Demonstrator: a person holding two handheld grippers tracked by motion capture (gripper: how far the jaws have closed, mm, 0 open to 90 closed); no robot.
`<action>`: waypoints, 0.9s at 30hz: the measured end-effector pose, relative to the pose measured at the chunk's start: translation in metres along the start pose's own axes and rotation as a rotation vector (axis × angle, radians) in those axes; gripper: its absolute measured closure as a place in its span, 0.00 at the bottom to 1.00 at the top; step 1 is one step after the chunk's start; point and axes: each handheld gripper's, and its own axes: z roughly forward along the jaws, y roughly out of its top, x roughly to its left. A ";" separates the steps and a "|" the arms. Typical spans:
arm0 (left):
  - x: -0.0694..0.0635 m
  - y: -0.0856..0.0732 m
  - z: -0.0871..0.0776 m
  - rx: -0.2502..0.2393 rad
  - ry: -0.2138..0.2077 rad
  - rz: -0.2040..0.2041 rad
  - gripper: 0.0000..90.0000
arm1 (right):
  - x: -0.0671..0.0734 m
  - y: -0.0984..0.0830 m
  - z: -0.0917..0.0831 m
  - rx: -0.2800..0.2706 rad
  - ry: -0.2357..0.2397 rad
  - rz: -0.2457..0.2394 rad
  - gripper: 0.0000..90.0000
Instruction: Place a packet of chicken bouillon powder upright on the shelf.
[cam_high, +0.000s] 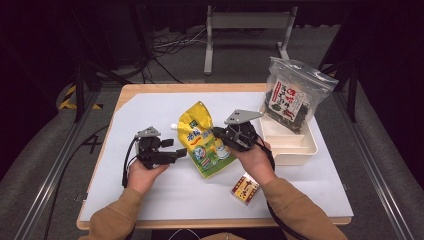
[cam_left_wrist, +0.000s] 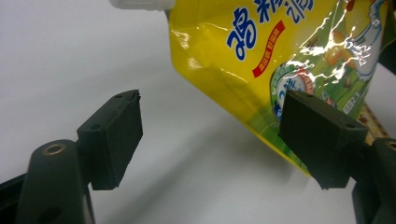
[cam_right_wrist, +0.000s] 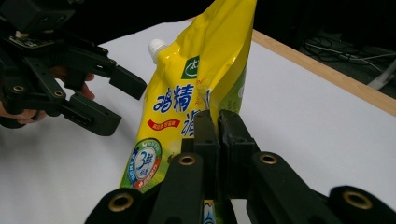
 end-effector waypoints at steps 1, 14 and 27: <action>0.000 0.000 0.000 -0.006 -0.004 0.002 0.24 | 0.002 0.000 -0.001 -0.006 0.003 -0.002 0.96; -0.014 0.004 -0.002 -0.039 -0.054 0.050 0.44 | 0.013 -0.001 -0.006 -0.100 0.048 0.017 0.96; -0.017 0.012 -0.027 -0.112 -0.021 0.081 0.93 | 0.016 -0.004 -0.008 -0.138 0.077 0.024 0.96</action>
